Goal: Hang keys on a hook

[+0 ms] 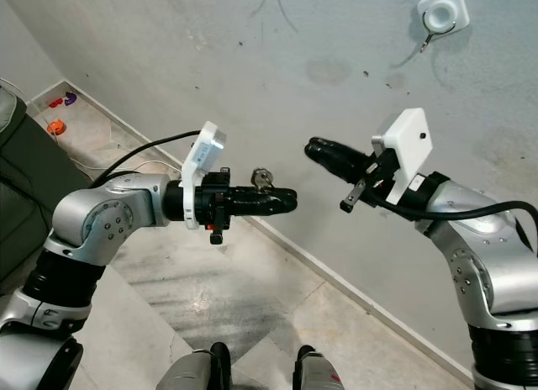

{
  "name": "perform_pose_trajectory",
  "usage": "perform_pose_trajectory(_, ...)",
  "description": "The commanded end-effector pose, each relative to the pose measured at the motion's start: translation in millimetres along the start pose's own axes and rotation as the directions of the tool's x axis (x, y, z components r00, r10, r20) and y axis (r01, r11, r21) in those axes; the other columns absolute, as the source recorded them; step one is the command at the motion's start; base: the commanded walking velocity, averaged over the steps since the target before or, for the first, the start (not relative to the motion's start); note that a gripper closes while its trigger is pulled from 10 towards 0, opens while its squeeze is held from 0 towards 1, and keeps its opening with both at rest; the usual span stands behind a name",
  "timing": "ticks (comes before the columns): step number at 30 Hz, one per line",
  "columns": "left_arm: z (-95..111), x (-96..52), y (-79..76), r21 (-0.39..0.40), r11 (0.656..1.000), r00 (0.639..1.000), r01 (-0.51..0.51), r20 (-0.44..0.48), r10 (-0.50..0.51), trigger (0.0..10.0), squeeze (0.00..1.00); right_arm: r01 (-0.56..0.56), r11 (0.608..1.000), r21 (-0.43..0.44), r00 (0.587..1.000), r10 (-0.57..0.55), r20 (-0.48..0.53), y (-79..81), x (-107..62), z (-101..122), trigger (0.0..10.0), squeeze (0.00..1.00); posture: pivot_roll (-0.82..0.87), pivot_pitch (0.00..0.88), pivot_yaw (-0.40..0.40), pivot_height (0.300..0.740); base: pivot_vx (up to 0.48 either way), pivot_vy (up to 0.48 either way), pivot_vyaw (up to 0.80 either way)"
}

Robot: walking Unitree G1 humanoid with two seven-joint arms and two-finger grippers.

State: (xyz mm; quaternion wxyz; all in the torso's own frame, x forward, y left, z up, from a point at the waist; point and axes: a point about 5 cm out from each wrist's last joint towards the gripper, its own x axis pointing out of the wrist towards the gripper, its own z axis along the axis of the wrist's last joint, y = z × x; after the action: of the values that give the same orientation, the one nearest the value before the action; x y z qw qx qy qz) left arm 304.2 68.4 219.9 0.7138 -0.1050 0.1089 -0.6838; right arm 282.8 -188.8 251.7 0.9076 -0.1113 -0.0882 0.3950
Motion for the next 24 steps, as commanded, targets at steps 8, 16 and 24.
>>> perform_pose_trajectory(8, 9.2, -6.6, 6.8, 0.032, 0.998, 0.999, -0.044, 0.021, 0.044, 10.0, 0.00, -0.054, 0.997, -0.048, 0.998, 0.055, 0.030, 9.0, 0.5, 9.4, 9.5, 0.00, -0.12, 0.196, 0.110, 0.740, 0.000, 0.000, 0.00)
perform_pose_trajectory(16, 14.3, -9.5, 13.1, 0.023, 0.998, 0.998, -0.061, 0.036, 0.060, 10.0, 0.00, -0.122, 0.991, -0.046, 0.993, 0.122, 0.000, 12.0, -7.6, 13.5, 8.5, 0.00, -0.12, 0.195, 0.115, 0.740, 0.000, 0.000, 0.00)
perform_pose_trajectory(24, 16.4, -9.4, 16.5, 0.023, 0.998, 0.998, -0.061, 0.036, 0.061, 10.0, 0.00, -0.158, 0.986, -0.054, 0.987, 0.158, -0.008, 16.6, -12.4, 18.5, 9.0, 0.00, -0.12, 0.198, 0.123, 0.740, 0.000, 0.000, 0.00)
